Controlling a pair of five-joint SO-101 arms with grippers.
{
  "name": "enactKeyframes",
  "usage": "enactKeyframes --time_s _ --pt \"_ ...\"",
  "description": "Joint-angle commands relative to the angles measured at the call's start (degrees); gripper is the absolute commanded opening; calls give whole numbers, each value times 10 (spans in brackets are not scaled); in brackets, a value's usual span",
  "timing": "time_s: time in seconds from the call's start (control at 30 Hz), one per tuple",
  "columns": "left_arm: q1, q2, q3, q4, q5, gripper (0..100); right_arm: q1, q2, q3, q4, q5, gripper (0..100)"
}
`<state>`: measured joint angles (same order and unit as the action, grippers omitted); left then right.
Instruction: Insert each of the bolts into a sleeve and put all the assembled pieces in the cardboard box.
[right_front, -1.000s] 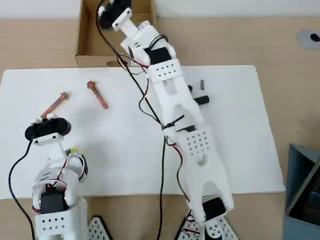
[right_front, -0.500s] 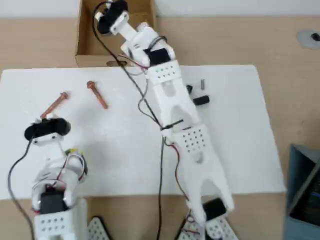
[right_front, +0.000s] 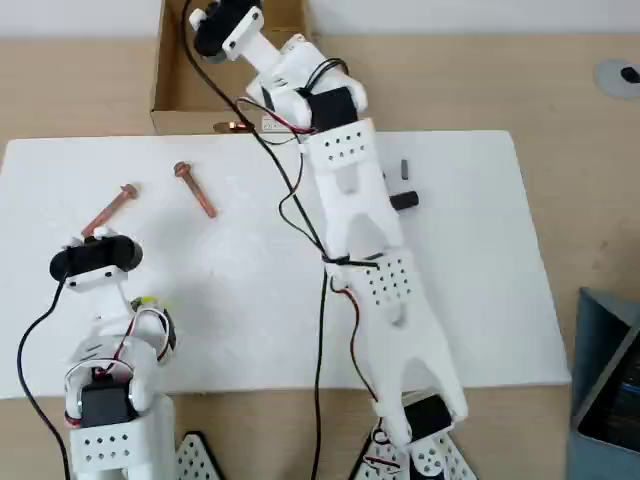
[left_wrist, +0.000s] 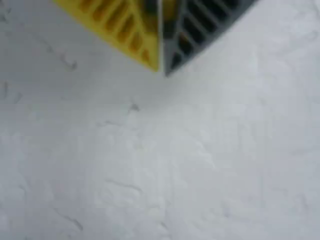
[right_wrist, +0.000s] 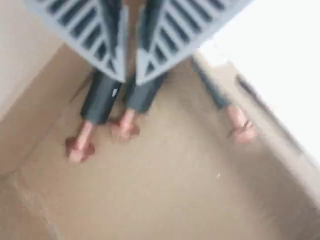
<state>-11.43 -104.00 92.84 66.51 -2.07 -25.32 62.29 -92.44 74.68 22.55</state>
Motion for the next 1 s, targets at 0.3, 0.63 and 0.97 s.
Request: enactKeyframes --time_s 0.3,0.63,0.97 --pt "-3 -6 -4 -2 -3 4 11 -177 -31 193 3 9" --pt "-2 -5 -4 -6 -3 3 37 -302 -29 278 2 9" --pt "-2 -5 -4 -4 -3 3 145 -405 59 279 -86 9"
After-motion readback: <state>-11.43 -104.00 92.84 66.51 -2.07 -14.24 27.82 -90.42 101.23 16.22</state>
